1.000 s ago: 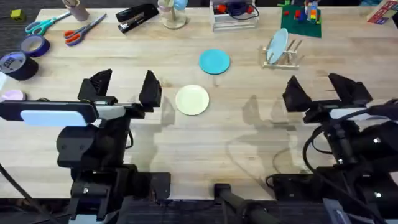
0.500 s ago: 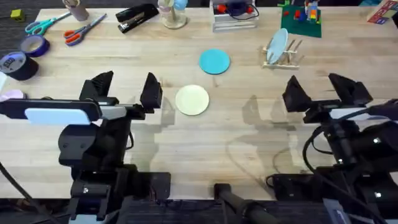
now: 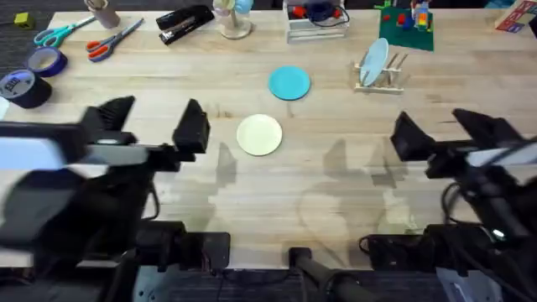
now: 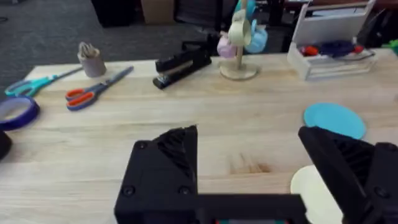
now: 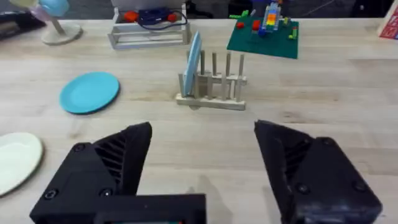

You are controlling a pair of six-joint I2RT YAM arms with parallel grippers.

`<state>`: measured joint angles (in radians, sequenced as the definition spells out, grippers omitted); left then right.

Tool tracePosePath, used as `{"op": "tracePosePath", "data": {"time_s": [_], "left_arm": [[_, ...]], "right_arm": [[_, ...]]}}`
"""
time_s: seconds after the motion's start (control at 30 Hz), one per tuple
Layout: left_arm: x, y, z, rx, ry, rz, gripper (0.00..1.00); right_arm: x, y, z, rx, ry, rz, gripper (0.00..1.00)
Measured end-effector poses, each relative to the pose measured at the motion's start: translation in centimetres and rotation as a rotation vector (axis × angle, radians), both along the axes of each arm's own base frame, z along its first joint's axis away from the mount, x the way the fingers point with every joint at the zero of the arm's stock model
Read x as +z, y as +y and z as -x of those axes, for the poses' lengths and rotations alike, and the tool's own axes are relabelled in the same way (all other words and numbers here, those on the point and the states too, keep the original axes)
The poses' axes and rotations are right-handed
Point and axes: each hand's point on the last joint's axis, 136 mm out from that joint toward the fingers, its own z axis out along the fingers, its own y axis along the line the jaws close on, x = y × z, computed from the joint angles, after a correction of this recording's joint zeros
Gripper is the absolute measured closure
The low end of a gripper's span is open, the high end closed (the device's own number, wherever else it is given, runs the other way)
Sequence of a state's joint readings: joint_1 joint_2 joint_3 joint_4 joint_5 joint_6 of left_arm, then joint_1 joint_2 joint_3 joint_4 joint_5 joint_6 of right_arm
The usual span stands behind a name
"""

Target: Pick up the plates from the table one by one and place each into a slot on the dish rack.

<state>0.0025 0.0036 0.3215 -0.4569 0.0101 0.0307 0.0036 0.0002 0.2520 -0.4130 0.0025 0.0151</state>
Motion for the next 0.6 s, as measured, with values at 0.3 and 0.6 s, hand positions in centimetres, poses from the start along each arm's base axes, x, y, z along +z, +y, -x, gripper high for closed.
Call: {"op": "tracePosePath", "data": {"time_s": [0.3, 0.6], "left_arm": [[6.4, 0.0, 3.0, 0.002, 0.106, 0.013, 0.009], [11.5, 0.0, 3.3, 0.004, 0.284, 0.017, 0.008]], "right_arm": [[4.7, 0.0, 3.2, -0.010, 0.138, -0.031, 0.009], [9.2, 0.0, 2.8, -0.016, 0.306, -0.037, 0.009]]}}
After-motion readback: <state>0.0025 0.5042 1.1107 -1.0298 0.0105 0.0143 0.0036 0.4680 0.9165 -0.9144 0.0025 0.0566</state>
